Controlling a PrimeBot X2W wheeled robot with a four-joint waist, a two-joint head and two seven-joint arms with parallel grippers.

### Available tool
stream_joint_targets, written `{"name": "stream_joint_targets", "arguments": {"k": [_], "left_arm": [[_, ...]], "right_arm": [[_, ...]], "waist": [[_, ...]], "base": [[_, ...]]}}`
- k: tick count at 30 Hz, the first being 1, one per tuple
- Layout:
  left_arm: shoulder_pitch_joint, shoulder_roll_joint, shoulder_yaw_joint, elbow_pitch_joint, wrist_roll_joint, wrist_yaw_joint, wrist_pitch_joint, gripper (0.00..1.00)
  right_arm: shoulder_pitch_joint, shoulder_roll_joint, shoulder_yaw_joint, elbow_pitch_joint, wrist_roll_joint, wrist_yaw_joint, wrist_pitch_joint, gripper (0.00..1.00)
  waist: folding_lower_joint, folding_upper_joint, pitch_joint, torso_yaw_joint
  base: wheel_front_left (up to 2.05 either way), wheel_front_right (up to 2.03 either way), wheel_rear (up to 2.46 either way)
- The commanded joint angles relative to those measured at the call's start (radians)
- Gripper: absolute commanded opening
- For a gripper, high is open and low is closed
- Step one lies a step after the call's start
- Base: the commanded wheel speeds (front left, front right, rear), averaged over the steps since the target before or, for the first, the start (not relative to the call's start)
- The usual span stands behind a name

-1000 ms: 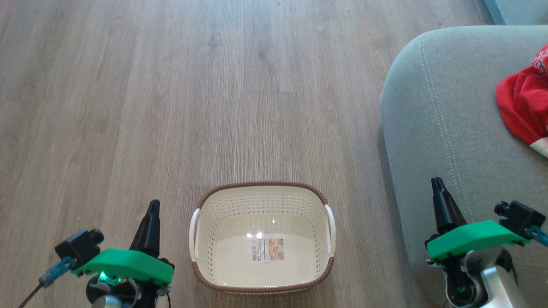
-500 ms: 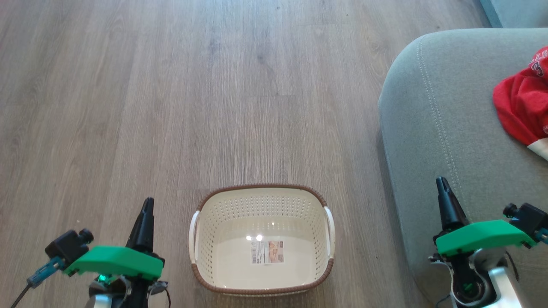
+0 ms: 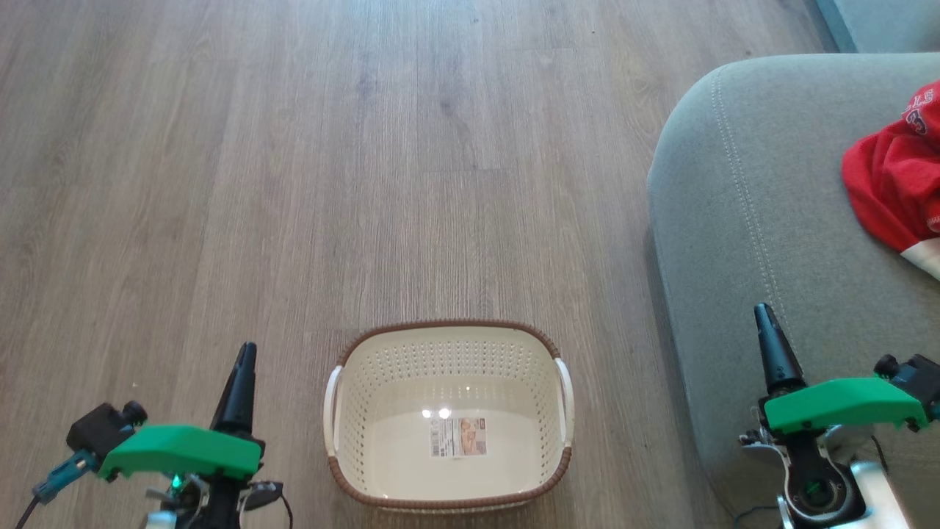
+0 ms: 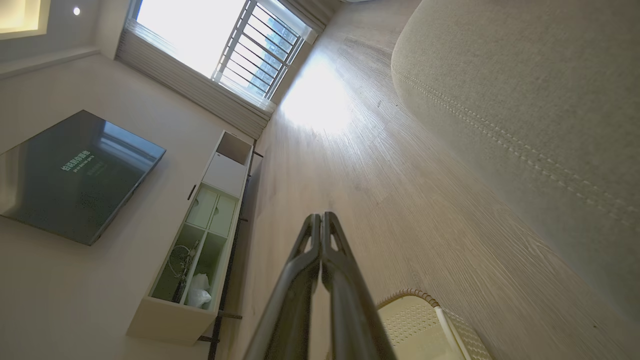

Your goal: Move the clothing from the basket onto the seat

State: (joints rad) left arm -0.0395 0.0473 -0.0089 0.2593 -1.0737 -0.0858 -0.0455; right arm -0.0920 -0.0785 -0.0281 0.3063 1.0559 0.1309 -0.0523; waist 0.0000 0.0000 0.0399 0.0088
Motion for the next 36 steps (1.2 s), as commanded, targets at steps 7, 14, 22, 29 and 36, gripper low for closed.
{"name": "stream_joint_targets", "arguments": {"k": [7, 14, 22, 29, 36], "left_arm": [[-0.052, 0.007, 0.038, -0.026, -0.092, -0.014, 0.025, 0.00], [-0.055, 0.007, 0.051, -0.025, -0.164, -0.019, 0.046, 0.00], [-0.058, 0.007, 0.065, -0.022, -0.246, -0.024, 0.070, 0.00], [-0.060, 0.007, 0.078, -0.020, -0.319, -0.029, 0.091, 0.00], [-0.063, 0.007, 0.091, -0.018, -0.390, -0.034, 0.111, 0.00]], "right_arm": [[-0.023, 0.001, -0.006, -0.041, 0.098, 0.000, 0.027, 0.00], [-0.022, 0.004, -0.017, -0.044, 0.173, 0.000, 0.048, 0.00], [-0.020, 0.007, -0.029, -0.048, 0.259, 0.000, 0.071, 0.00], [-0.019, 0.010, -0.040, -0.052, 0.334, 0.000, 0.092, 0.00], [-0.018, 0.013, -0.051, -0.055, 0.408, 0.000, 0.113, 0.00]], "waist": [[0.0000, 0.0000, -0.006, -0.001], [0.0000, 0.0000, -0.011, -0.003], [0.0000, 0.0000, -0.016, -0.004], [0.0000, 0.0000, -0.021, -0.005], [0.0000, 0.0000, -0.026, -0.006]], "base": [[0.00, 0.00, 0.00], [0.00, 0.00, 0.00], [0.00, 0.00, 0.00], [0.00, 0.00, 0.00], [0.00, 0.00, 0.00]]}}
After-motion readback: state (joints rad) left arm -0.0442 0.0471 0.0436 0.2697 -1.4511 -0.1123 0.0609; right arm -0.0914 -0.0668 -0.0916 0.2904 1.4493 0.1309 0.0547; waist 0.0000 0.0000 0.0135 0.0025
